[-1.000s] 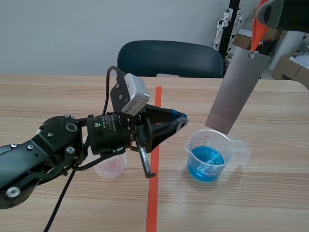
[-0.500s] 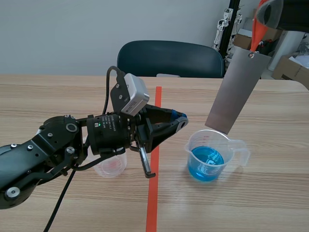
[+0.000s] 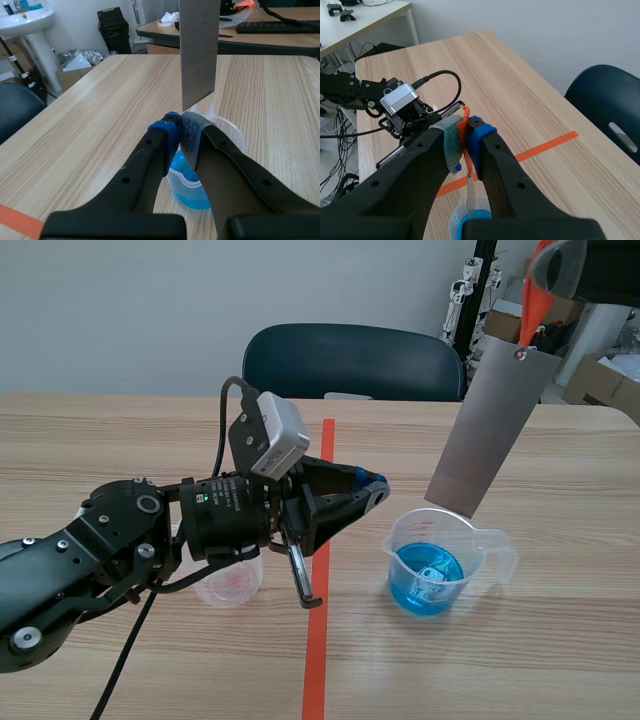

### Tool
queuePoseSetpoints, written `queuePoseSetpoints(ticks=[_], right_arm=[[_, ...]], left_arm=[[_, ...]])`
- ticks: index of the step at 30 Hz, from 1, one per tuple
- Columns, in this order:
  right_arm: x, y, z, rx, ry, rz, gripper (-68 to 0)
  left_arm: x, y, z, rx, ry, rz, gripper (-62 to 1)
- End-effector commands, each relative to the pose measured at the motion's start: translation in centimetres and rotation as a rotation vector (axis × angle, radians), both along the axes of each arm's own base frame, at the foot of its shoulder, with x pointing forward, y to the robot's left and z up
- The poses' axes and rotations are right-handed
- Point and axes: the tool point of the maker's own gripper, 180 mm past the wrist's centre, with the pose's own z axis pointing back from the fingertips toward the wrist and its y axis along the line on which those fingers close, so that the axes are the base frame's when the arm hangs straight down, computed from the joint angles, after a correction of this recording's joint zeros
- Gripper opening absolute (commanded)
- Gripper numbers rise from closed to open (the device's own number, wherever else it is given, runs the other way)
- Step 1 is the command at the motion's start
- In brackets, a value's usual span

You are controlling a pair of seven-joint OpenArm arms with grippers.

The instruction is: Do the redox reaction experiment. move the plate over the left beaker

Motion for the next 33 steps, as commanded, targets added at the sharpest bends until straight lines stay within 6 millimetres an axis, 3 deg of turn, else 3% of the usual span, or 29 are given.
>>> queuePoseSetpoints(ticks=[1, 8, 11, 17, 23, 33], right_arm=[[-0.2, 0.2, 1.1, 0.018, -0.020, 0.016, -67.3], [-0.2, 0.2, 1.1, 0.020, -0.020, 0.016, -67.3], [-0.2, 0.2, 1.1, 0.021, -0.020, 0.016, -67.3], [-0.1, 0.2, 1.3, 0.034, -0.025, 0.016, -67.3], [-0.1, 0.5, 1.5, 0.064, -0.029, 0.015, -67.3], [-1.0, 1.6, 1.4, 0.036, -0.058, 0.060, -67.3]], left_arm=[[0.6, 0.3, 1.1, -0.026, -0.025, 0.008, -58.2], [0.3, 2.4, 1.5, -0.081, -0.018, 0.023, -56.9], [-0.1, 4.1, 1.5, -0.109, -0.012, 0.031, -50.9], [-1.8, 7.6, -0.3, -0.065, 0.022, 0.037, -38.2], [-4.6, 11.9, -0.1, -0.061, 0.031, 0.020, -25.9], [-7.9, 19.4, 0.0, -0.021, 0.155, 0.140, -9.2]])
